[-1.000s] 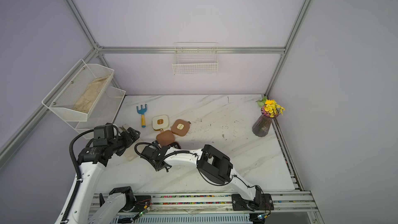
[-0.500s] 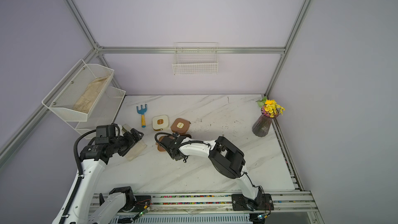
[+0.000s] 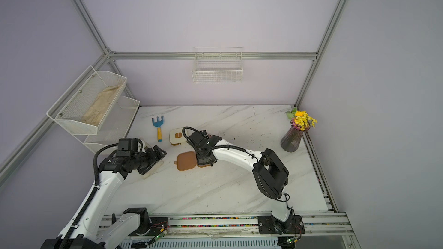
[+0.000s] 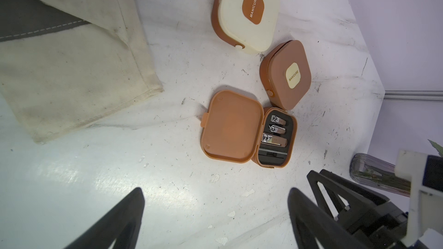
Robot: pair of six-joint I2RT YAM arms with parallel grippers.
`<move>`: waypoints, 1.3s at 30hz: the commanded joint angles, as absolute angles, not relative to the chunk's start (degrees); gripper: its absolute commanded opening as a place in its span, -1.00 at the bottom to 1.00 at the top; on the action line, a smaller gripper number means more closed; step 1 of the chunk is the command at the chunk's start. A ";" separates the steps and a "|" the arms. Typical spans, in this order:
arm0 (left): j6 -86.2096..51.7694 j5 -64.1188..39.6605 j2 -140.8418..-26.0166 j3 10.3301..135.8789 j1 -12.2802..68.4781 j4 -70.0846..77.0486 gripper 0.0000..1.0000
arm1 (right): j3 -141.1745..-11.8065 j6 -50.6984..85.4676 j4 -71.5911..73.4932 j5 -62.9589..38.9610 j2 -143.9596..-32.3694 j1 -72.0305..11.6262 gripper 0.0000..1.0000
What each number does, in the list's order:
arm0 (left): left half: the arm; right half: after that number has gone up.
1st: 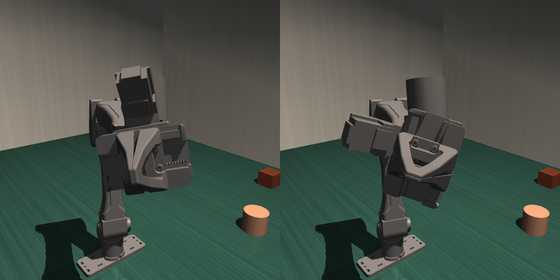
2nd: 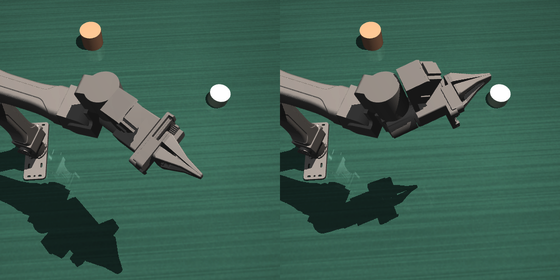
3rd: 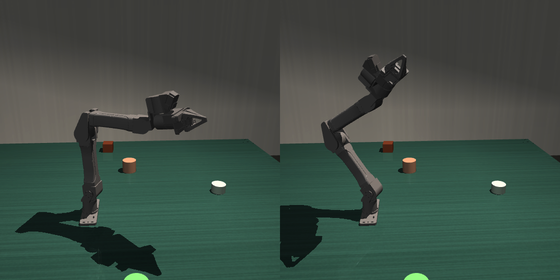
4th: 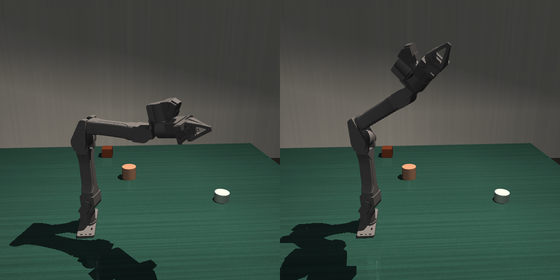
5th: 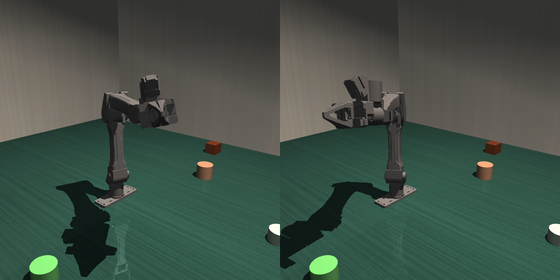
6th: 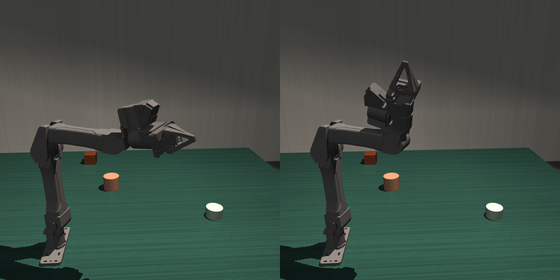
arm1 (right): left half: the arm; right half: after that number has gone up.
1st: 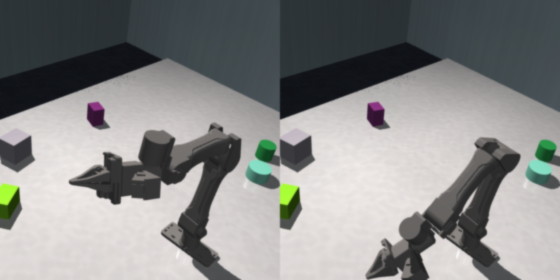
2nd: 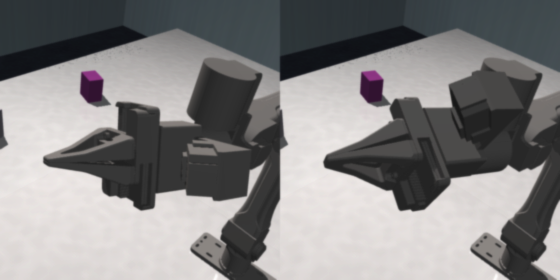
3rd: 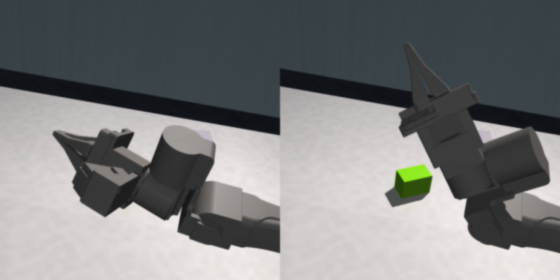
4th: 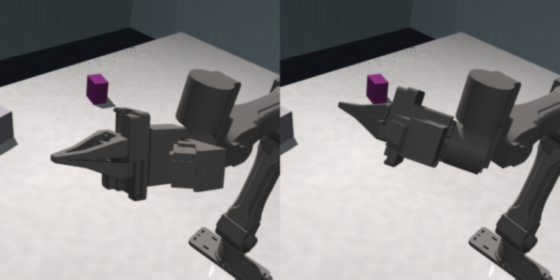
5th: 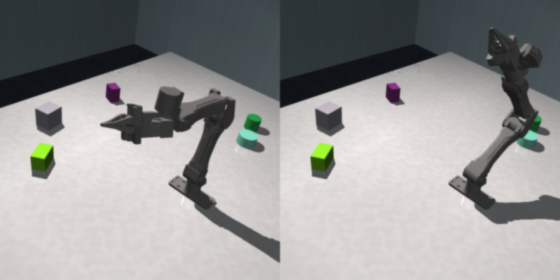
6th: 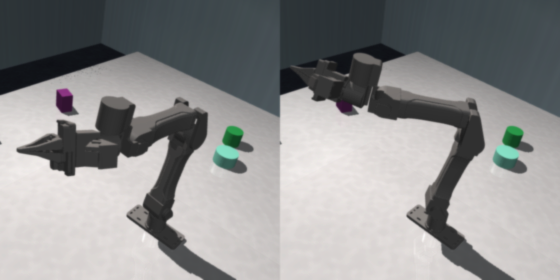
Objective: Organize nail clipper sets
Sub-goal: Adjust the storage box at the center of the board.
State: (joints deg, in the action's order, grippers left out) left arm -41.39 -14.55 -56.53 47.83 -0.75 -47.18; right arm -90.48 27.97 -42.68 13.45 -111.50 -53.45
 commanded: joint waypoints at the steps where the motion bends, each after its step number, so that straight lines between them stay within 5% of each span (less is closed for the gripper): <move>1: -42.08 -14.07 -56.82 45.53 0.25 -45.04 0.84 | -91.79 24.47 -44.40 9.81 -114.82 -50.94 -0.29; 19: -42.63 -12.83 -59.15 45.26 2.09 -43.38 0.82 | -92.15 22.33 -40.98 5.27 -121.62 -46.23 -0.44; 32: -42.80 -12.66 -58.63 44.04 2.82 -43.11 0.81 | -90.49 22.85 -40.19 4.96 -123.50 -45.89 -1.00; 39: -42.88 -11.43 -58.62 42.85 2.82 -43.12 0.72 | -88.48 23.07 -39.34 3.83 -119.09 -45.15 -1.00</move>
State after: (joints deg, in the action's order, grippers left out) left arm -42.48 -12.47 -59.33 45.08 2.66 -44.21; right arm -90.70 22.44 -38.70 4.95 -120.51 -46.00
